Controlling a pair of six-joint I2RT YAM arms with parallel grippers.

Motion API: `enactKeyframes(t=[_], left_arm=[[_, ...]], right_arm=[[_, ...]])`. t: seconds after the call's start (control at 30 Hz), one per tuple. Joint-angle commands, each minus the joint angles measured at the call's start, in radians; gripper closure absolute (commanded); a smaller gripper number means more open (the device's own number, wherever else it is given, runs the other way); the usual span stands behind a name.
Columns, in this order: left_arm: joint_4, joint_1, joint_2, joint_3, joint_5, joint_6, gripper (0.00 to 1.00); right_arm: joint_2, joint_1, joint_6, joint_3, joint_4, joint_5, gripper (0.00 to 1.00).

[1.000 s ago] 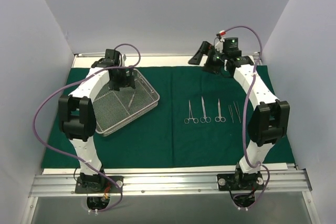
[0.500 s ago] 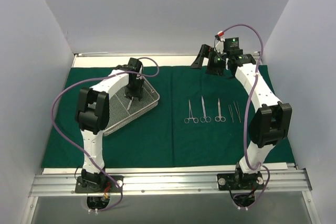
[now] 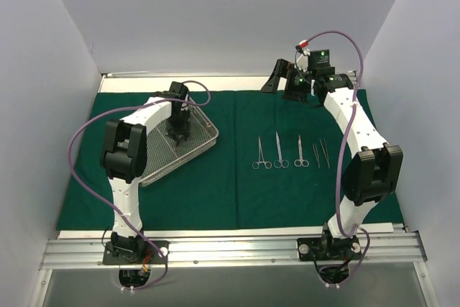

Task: Open and lay out the surgical kit
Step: Pick up the medical item from the container.

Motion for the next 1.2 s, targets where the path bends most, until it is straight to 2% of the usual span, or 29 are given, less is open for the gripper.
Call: enactKeyframes(t=[0.0,0.2,0.23,0.27,0.5,0.7,0.9,1.17], left_arm=[[-0.03,0.013,0.019,-0.012,0.017,-0.039,0.54],[0.008,0.035,0.03,-0.078,0.07,-0.078,0.72],[0.014,0.044,0.033,-0.075,0.073,-0.079,0.94],[0.013,0.055,0.04,-0.063,0.084,-0.084,0.97],[0.006,0.087,0.05,-0.057,0.122,-0.052,0.98],[-0.003,0.096,-0.079,-0.081,0.127,-0.039,0.98],[-0.029,0.114,-0.206,-0.092,0.159,-0.053,0.98],[-0.018,0.133,-0.257,-0.11,0.191,-0.05,0.98]], right_arm=[[-0.029,-0.002,-0.01,0.046,0.01,-0.014,0.02],[-0.027,-0.001,0.002,0.035,0.03,-0.014,0.02],[-0.023,0.005,0.002,0.035,0.03,-0.011,0.02],[-0.02,0.011,0.0,0.038,0.027,-0.003,0.02],[0.078,0.131,0.02,0.105,-0.015,0.109,0.02],[0.193,0.261,0.049,0.173,0.036,0.119,0.04],[0.304,0.314,0.065,0.276,0.056,0.099,0.06],[0.416,0.367,0.106,0.426,0.073,0.07,0.08]])
